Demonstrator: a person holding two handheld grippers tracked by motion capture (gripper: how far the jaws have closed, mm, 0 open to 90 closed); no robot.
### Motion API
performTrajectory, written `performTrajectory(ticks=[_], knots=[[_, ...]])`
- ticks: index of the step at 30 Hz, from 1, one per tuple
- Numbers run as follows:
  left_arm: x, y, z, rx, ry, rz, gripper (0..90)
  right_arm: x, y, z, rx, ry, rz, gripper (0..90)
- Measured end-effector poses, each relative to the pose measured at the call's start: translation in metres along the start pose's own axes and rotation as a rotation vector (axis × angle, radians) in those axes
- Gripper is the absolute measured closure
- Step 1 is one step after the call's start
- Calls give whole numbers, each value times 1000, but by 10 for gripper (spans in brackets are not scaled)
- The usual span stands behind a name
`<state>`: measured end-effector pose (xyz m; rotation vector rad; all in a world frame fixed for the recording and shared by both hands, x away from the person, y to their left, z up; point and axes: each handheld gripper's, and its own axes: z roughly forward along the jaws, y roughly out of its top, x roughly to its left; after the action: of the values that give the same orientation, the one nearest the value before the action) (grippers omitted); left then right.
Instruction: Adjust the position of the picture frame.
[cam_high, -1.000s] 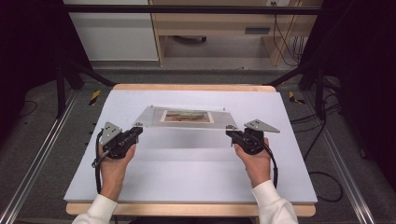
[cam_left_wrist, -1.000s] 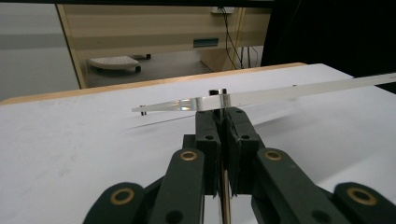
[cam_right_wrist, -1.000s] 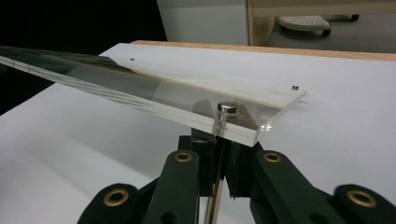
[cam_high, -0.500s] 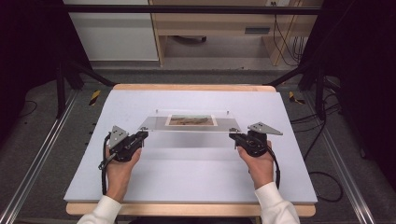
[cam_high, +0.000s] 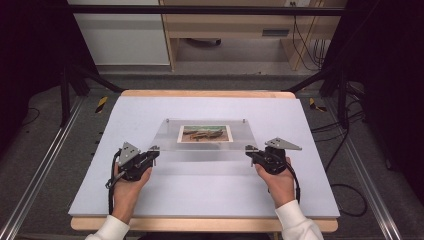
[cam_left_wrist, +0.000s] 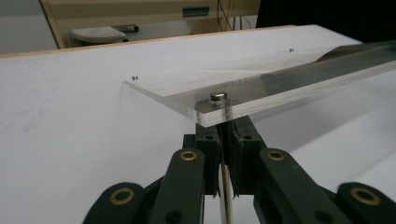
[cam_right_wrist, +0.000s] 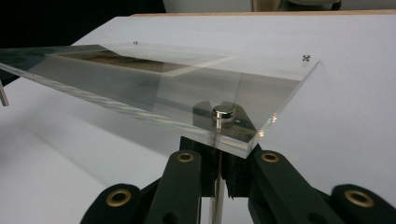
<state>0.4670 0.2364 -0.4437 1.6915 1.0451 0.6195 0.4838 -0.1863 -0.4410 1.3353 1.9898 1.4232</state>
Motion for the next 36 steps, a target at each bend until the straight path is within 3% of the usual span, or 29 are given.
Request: performTrajectory(ticks=[10,31,36], knots=[[-2,0,0,22,6,23,832,0,0,0,10,-1,0,849],[-2,-21,1,182,-17,119,818,2,-28,5,123,-12,-43,843],[-2,-24,2,205,-19,121,818,2,-30,6,137,-12,-48,840]])
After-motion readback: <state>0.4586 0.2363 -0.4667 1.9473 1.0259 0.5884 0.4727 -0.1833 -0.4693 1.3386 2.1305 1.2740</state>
